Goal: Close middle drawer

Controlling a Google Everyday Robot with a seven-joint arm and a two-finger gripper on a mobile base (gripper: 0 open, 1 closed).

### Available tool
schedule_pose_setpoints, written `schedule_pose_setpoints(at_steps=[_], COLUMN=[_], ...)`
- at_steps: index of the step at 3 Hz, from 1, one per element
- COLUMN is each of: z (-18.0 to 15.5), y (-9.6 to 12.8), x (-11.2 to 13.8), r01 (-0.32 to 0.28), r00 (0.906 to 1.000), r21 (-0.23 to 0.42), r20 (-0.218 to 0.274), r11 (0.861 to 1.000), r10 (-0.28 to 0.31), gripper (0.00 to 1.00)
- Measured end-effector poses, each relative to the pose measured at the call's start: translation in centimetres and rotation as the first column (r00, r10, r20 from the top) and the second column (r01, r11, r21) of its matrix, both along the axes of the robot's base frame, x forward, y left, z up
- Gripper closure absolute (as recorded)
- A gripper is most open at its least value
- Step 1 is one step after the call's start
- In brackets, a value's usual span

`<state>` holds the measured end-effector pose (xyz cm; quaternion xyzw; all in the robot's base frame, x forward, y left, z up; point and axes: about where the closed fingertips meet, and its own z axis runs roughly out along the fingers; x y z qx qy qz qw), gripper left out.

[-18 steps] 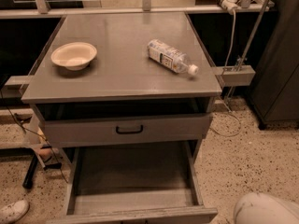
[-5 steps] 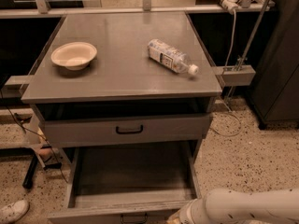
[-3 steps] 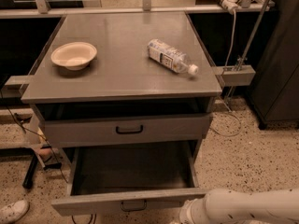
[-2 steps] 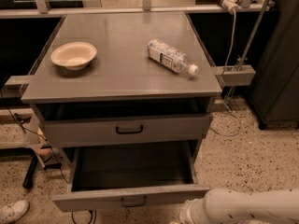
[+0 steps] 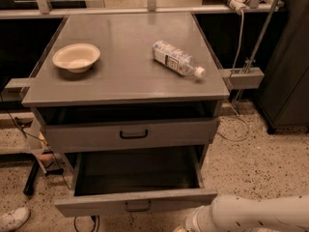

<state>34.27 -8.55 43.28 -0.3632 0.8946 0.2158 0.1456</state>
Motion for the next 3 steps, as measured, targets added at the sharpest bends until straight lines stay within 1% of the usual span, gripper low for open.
schedule_pose_setpoints(at_steps=[1,2,3], z=[0.0,0.2,0.7], y=[0.0,0.7,1.8], x=[0.0,1.2,3.3], r01=[0.0,-0.012,-0.032], r00=[1.0,0.9984,0.9901], r21=[0.0,0.005,0.003], r20=[0.001,0.055,0.136], r11=[1.0,1.0,0.999], r10=[0.0,0.012,0.032], gripper=[0.66,0.89,1.0])
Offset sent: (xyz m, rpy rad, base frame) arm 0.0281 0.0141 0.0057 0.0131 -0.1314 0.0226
